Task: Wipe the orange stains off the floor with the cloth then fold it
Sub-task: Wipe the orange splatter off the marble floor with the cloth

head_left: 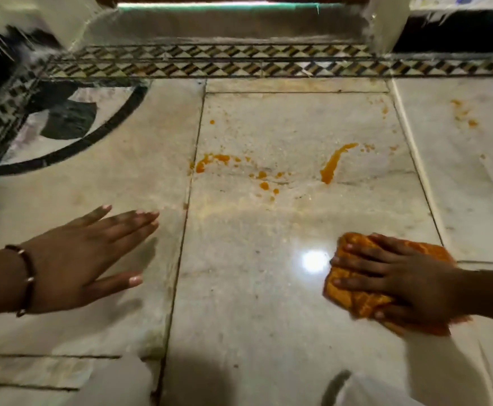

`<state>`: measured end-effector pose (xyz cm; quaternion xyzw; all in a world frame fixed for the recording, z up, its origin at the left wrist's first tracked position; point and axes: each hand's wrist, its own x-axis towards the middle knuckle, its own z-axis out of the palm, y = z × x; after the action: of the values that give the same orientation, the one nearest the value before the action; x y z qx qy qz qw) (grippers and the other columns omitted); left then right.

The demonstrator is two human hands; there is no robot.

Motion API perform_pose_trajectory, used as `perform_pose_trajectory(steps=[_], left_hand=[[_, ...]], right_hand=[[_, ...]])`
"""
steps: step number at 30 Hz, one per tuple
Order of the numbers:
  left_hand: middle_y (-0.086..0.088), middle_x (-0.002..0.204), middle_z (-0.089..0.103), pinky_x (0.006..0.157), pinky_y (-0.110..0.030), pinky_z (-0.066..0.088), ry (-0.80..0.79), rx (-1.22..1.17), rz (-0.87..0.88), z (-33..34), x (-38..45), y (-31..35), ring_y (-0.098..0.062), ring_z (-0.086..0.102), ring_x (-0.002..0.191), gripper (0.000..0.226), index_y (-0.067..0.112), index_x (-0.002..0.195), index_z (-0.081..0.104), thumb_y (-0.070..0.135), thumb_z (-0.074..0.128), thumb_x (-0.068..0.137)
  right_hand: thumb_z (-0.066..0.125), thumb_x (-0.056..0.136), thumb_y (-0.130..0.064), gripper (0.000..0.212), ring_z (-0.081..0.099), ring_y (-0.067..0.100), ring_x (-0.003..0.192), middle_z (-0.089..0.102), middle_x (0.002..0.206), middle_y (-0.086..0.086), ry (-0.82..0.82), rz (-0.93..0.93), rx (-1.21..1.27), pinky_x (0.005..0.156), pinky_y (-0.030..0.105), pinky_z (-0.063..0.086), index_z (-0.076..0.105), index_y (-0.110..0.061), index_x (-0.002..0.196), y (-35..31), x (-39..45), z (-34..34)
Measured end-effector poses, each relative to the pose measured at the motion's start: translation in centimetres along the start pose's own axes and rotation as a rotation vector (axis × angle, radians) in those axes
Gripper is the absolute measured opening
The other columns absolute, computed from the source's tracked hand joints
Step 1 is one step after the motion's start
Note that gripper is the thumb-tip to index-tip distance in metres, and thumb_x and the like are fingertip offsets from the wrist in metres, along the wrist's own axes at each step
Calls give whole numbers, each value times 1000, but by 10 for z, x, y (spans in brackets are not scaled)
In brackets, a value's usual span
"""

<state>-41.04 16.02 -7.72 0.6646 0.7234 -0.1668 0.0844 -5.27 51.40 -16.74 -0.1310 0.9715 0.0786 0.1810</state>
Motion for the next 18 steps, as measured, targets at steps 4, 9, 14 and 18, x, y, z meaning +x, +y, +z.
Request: perform_pose_trajectory(steps=[4,9,14,18], left_hand=[[-3,156,18,113,-28,-1,82,-200,-201,38,1,-14,-15,22,140,81,14,150,20,69,15,90],[3,157,-7,115,-37,-5,196,-360,-452,96,18,-46,-11,1,144,92,17,151,3,76,1,80],[3,157,-9,115,-45,-5,275,-477,-581,119,34,-79,-16,-3,145,90,18,151,2,74,-2,80],[2,157,-9,114,-44,-10,316,-532,-636,132,45,-86,-12,-7,143,92,17,151,2,74,-3,80]], right_hand=[[28,90,-66,67,14,25,143,31,155,2,-1,96,-7,109,48,12,23,-37,151,-8,32,-14],[36,90,-65,68,18,26,145,20,159,-1,176,2,154,108,55,15,20,-39,151,-93,137,-56],[25,95,-61,62,-16,19,145,-11,159,-9,200,97,330,109,53,-20,5,-44,151,-108,282,-104],[17,91,-66,63,-19,16,145,-13,158,-15,157,452,363,113,45,-20,-2,-50,148,-54,310,-107]])
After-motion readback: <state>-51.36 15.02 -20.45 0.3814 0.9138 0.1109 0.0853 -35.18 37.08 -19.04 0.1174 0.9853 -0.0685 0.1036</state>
